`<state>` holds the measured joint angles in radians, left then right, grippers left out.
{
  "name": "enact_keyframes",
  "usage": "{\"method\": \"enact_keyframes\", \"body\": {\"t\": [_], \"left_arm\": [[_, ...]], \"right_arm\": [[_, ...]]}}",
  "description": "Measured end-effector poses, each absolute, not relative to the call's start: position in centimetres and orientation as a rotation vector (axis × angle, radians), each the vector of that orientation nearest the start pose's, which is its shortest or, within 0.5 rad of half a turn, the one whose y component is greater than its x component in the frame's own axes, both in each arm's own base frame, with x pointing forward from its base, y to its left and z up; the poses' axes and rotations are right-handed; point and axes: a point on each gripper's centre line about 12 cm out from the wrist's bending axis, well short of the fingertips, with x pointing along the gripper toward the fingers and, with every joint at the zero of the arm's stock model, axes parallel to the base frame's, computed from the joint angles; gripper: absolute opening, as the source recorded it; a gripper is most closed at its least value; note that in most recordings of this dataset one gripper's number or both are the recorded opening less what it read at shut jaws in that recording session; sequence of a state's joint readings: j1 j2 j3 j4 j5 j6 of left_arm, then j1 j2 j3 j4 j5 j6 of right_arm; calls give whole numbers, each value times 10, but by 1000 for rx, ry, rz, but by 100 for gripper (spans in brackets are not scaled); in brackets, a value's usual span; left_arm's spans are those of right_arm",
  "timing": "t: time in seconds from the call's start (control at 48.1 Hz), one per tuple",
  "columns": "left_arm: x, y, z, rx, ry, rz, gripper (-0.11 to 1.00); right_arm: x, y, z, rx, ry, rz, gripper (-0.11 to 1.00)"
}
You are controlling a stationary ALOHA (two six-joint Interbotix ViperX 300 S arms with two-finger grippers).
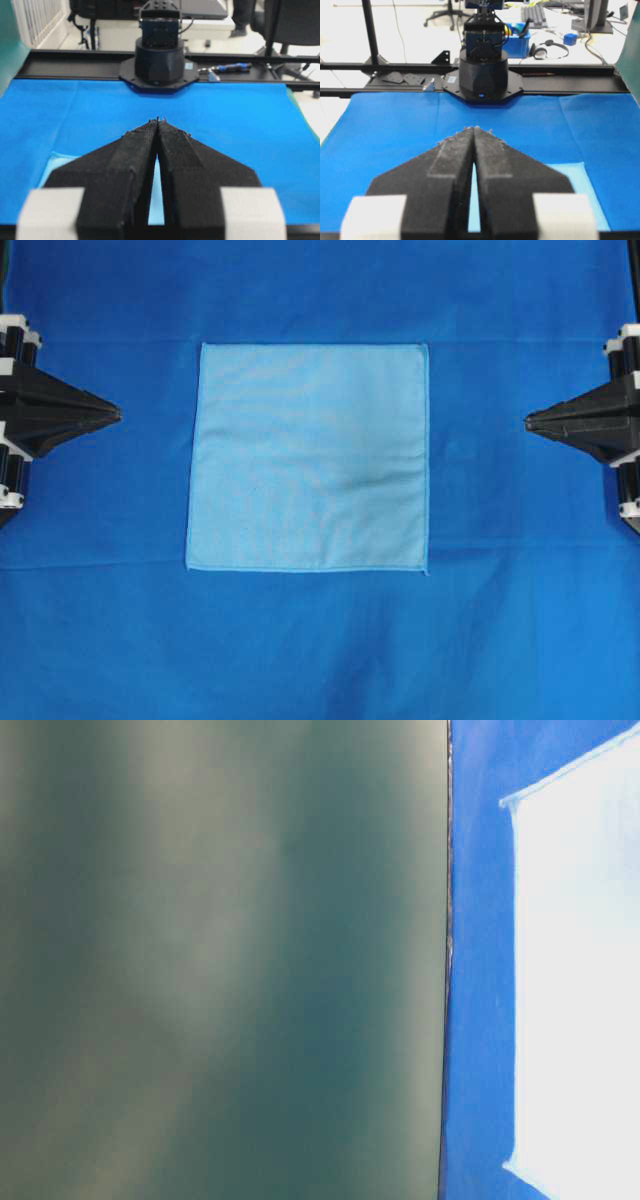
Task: Fold the light blue towel.
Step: 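Move both grippers to the towel's top corners, left and right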
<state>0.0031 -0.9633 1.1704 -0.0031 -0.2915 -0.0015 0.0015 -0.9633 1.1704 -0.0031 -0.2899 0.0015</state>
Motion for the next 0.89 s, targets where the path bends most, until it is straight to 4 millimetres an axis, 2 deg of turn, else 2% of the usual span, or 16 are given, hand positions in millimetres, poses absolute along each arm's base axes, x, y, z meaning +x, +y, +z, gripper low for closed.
{"method": "enact_keyframes", "body": {"t": [0.146,0.312,0.479,0.624,0.687,0.749,0.895], "left_arm": [[203,8,291,-12,-54,40,0],[213,25,274,-13,25,120,0],[226,53,243,-38,157,234,0],[236,78,214,-59,250,324,2],[239,87,202,-68,281,355,13],[243,95,191,-77,303,377,31],[253,113,166,-94,361,424,73]], "right_arm": [[204,-10,288,9,-16,-49,0],[216,-39,272,27,186,-179,0],[230,-74,247,67,339,-312,0],[243,-107,217,104,475,-407,0],[250,-118,207,115,521,-431,1],[258,-130,194,120,576,-448,4],[273,-152,162,141,688,-475,40]]}}
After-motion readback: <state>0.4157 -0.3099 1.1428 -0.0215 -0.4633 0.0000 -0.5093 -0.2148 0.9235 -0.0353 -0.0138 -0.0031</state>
